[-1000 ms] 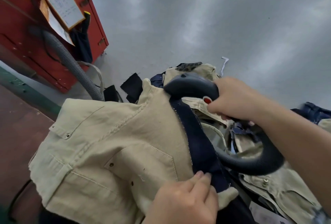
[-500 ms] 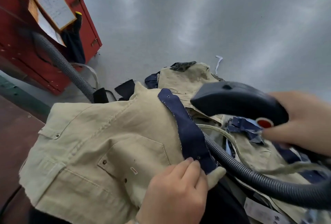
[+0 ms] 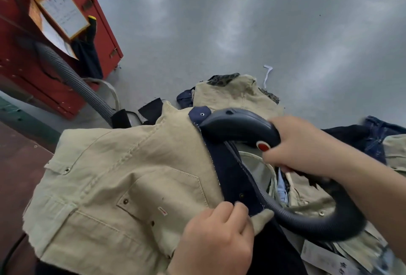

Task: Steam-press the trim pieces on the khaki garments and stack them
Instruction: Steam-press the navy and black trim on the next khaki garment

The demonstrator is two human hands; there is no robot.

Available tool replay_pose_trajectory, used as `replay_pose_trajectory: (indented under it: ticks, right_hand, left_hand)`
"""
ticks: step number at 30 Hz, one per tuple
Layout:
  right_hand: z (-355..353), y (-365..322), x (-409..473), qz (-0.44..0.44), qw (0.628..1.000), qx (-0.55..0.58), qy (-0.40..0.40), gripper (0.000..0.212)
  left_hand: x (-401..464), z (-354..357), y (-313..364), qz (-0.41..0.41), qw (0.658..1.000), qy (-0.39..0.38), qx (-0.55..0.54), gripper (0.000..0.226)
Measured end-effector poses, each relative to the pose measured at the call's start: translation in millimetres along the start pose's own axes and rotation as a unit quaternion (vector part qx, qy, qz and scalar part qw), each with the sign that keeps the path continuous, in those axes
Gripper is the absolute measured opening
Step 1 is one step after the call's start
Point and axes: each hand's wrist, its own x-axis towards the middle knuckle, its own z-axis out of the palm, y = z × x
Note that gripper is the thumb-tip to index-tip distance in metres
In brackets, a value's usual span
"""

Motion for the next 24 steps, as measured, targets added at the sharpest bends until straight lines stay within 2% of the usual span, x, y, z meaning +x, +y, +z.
replay_pose_trajectory:
  ticks: [8,11,14,20,24]
  right_hand:
    - [-21.7,-21.6,67.2,0.022,0.997,0.043,0.068,0.011]
    - [-45.5,-9.8,45.3,0.001,0.995,0.037,0.097,0.012]
    - [-58.6,-1.3,-1.0,-0.021,0.994,-0.017,0.108,0.016]
    - [-37.8,-3.5,-68.9,-0.014,0.988,-0.118,0.097,0.017]
    - [-15.8,-14.5,-77.8,0.016,0.974,-0.226,0.010,0.020]
  left_hand:
    - [-0.9,-1.1,-1.3,-0.018,0.998,-0.059,-0.008,0.028]
    - [6.6,-2.3,-11.2,-0.022,0.996,-0.090,-0.014,0.035]
    - [17.4,-1.2,-19.3,-0.036,0.991,-0.130,-0.017,0.018]
    - [0.0,3.1,6.7,-0.023,0.995,-0.085,-0.040,0.025]
    - [-10.1,1.8,12.1,0.016,0.995,-0.092,-0.023,0.027]
